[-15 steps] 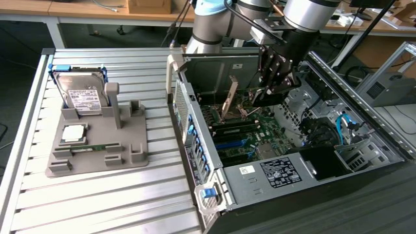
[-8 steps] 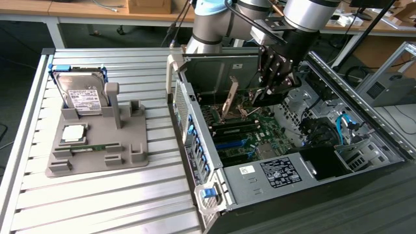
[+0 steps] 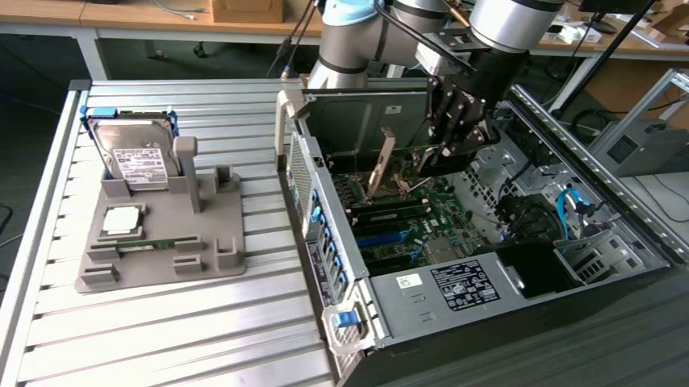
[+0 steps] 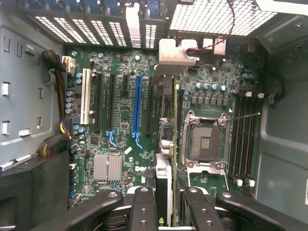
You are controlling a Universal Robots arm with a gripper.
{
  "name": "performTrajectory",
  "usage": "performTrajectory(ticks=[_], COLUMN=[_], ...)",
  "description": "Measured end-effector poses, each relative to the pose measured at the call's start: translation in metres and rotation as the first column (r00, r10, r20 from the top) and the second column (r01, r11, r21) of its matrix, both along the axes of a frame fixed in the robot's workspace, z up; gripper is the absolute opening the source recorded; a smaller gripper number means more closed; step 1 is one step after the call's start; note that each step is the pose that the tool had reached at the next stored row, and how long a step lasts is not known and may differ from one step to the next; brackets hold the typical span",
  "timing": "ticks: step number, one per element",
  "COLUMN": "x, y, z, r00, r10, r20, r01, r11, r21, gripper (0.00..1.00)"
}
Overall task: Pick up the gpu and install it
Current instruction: 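Insert the gpu into the slot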
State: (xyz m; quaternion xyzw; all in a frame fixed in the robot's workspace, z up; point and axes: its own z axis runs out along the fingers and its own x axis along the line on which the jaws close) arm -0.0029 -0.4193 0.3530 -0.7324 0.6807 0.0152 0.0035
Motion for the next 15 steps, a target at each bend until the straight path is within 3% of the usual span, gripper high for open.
performTrajectory(ticks=[5,15], x=[0.0,0.0], y=[0.0,-0.0075], z=[0.0,-0.0003], r00=[0.9994,1.0], r10=[0.034,-0.006], r20=[0.0,0.0], r01=[-0.034,0.006], r11=[0.9994,1.0], r21=[-0.0001,-0.0001], gripper=[0.27,0.27])
